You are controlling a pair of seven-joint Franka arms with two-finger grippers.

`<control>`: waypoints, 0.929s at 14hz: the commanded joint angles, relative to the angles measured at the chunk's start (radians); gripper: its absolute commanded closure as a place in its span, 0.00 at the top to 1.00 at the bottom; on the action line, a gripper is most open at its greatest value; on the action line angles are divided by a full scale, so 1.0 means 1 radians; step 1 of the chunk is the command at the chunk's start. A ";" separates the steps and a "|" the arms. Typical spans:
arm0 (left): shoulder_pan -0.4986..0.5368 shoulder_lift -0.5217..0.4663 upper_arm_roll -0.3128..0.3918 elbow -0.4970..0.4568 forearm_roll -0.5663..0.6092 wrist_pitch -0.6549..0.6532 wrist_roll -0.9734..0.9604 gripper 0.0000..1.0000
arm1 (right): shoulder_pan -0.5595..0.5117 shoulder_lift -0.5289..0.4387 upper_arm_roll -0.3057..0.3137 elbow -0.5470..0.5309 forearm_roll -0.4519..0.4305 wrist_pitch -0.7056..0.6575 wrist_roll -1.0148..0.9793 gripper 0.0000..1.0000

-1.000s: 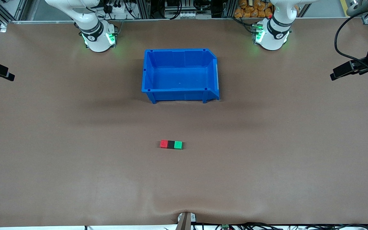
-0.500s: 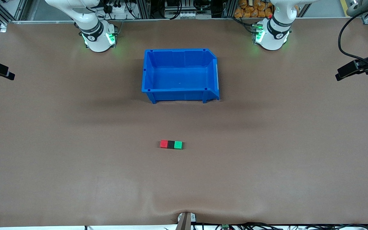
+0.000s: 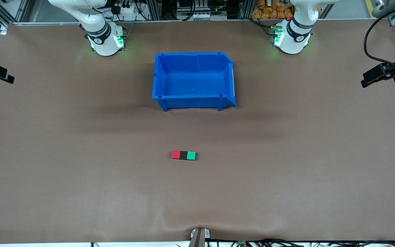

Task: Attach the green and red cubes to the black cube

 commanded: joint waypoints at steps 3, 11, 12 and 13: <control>0.001 -0.022 -0.009 -0.013 0.015 0.015 0.037 1.00 | -0.008 -0.007 0.002 0.016 -0.015 -0.011 0.010 1.00; -0.053 -0.023 0.031 -0.037 0.014 -0.005 0.055 1.00 | -0.002 -0.002 0.007 0.030 -0.032 -0.005 0.010 1.00; -0.053 -0.042 0.031 -0.057 0.014 -0.013 0.055 1.00 | -0.001 -0.002 0.007 0.030 -0.034 -0.004 0.010 1.00; -0.054 -0.066 0.031 -0.092 0.014 -0.010 0.055 1.00 | 0.002 -0.002 0.007 0.030 -0.034 -0.004 0.012 1.00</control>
